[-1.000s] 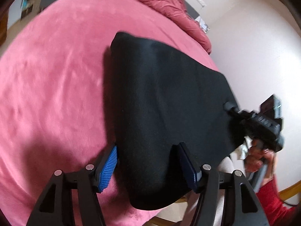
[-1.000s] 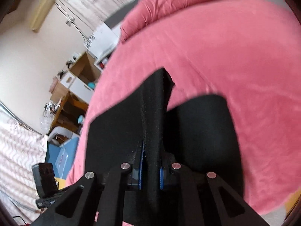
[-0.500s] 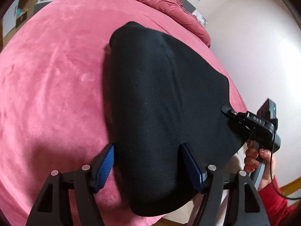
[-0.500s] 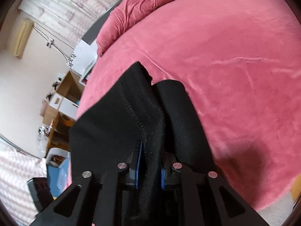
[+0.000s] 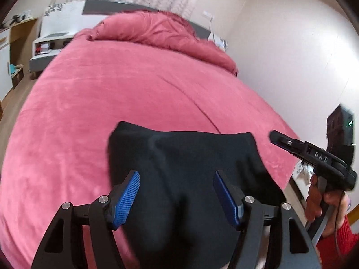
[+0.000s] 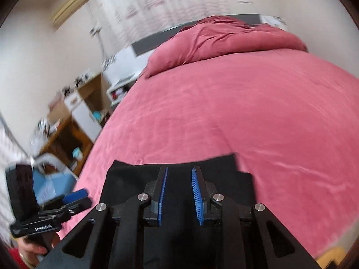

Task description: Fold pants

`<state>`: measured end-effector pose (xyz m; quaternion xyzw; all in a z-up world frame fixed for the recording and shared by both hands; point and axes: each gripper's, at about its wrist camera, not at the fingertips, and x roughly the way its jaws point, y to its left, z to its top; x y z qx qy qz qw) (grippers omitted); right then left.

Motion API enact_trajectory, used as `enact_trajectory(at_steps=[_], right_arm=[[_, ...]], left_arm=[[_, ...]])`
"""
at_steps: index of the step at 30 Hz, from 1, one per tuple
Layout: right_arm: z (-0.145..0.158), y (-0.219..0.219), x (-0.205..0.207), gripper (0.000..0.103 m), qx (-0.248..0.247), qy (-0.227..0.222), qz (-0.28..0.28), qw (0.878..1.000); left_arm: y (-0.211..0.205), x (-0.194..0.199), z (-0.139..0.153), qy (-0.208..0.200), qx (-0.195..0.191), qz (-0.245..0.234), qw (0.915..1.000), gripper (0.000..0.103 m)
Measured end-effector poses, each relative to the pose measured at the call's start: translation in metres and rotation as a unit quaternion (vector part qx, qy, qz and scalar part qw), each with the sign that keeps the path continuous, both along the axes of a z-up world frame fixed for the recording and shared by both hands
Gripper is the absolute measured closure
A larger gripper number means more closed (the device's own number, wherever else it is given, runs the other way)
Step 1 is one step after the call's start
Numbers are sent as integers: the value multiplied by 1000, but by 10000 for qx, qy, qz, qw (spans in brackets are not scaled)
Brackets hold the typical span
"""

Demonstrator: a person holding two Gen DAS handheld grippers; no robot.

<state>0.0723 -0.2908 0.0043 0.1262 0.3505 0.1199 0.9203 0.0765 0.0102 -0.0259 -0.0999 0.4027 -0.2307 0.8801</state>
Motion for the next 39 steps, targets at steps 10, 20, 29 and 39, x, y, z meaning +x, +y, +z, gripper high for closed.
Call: enact_trajectory(at_steps=[10, 20, 29, 39], right_arm=[[-65, 17, 71, 96, -807, 697, -144, 9942], [-97, -22, 76, 103, -657, 731, -799, 9919], [-69, -26, 51, 97, -296, 292, -735, 9964], [-41, -1, -26, 92, -367, 203, -122, 9990]], left_arm=[[-45, 68, -30, 99, 1138, -249, 9931, 56], [-44, 99, -65, 225, 1280, -10, 9915, 57], [-40, 74, -39, 247, 1212, 258, 9920, 57], [-30, 17, -19, 309, 940, 313, 9946, 57]])
